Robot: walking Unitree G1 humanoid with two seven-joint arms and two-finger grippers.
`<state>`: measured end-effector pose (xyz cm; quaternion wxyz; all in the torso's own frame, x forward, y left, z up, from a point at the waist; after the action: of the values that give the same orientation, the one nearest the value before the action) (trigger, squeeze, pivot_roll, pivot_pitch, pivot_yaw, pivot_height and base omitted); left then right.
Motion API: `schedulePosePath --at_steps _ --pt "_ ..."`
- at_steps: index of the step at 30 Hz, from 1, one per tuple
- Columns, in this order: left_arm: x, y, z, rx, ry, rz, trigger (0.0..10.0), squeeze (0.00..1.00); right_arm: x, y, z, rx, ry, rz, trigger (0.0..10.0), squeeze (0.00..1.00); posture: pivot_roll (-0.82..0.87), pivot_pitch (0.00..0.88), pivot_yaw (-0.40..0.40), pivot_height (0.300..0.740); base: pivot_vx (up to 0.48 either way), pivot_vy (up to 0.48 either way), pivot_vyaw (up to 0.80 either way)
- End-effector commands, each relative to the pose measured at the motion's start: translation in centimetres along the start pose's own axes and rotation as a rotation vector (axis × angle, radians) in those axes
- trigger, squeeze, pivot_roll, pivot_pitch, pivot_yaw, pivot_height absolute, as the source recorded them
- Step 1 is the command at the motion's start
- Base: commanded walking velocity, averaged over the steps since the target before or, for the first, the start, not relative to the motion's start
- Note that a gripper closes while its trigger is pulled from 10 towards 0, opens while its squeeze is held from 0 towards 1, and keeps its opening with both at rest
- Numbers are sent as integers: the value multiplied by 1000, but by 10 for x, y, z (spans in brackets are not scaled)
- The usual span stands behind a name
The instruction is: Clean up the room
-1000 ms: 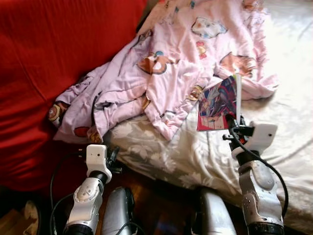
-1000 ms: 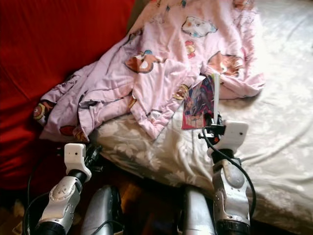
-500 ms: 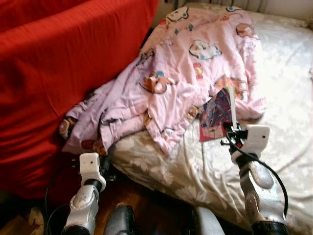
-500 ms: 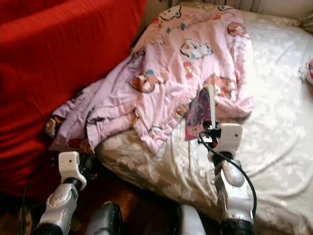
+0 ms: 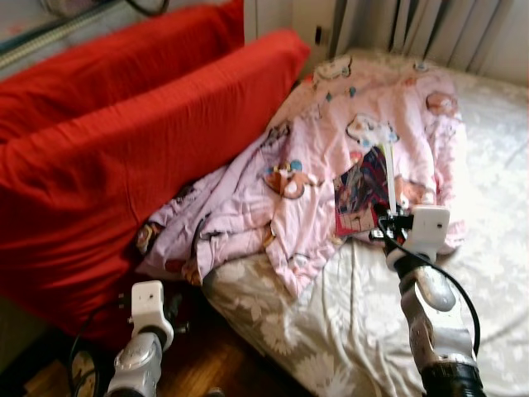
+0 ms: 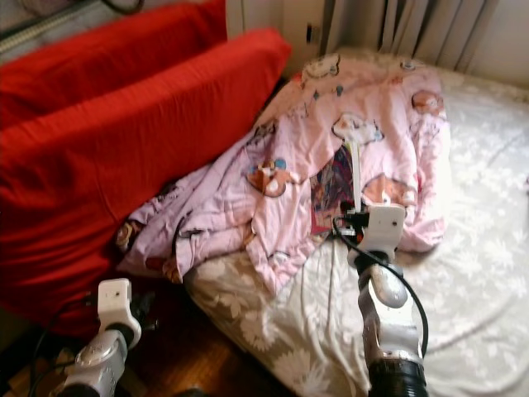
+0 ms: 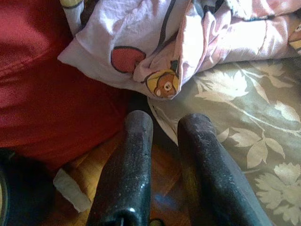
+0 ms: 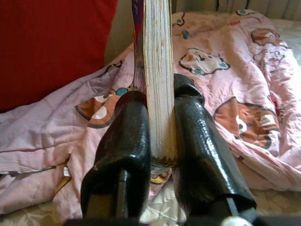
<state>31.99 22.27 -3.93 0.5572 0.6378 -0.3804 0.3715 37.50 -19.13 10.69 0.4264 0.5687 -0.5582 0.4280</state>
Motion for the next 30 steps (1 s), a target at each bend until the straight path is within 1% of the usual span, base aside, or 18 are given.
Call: schedulePosePath --at_steps 1,6,7,9,11,18,22,30 --pt "-20 5 -5 13 -5 -78 10000 0 -6 3 10 -38 -3 -12 10000 0 -9 90 -11 740 0 0 0" --pt "-30 9 -7 33 32 -106 10000 0 -8 5 16 -66 -23 -11 10000 0 -10 94 -9 740 0 0 0" --pt "-36 11 -6 38 35 -126 10000 0 -11 6 17 -73 -11 -18 10000 0 -9 94 -9 740 0 0 0" --pt "-42 13 -4 35 27 -146 10000 0 -14 6 18 -81 -30 -25 10000 0 -9 95 -9 740 0 0 0" --pt "-44 14 -4 35 25 -151 10000 0 -16 7 19 -86 -25 -37 10000 0 -10 95 -9 740 0 0 0" --pt "-48 16 -5 37 22 -166 10000 0 -22 9 17 -83 -20 -51 10000 0 -9 89 -7 740 0 0 -780" --pt "-51 17 -5 24 -12 -179 10000 0 -28 10 16 -91 -24 -64 10000 0 -5 89 -7 740 0 0 -800" --pt "-51 18 -6 15 -42 -176 10000 0 -30 12 19 -109 -30 -70 10000 0 -2 108 -4 740 0 0 -800"
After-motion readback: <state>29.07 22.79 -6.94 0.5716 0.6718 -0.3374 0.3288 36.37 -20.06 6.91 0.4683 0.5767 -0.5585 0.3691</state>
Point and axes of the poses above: a point about 5 cm out from each wrist's last joint towards the gripper, its own y axis pointing back from the gripper into the wrist, its own x axis along the axis of the wrist's last joint, z = x × y, the point moved 6 cm from there along -y, pointing out of the wrist towards the gripper, and after that the axes turned 10 degrees about -y, right-handed, at the moved point
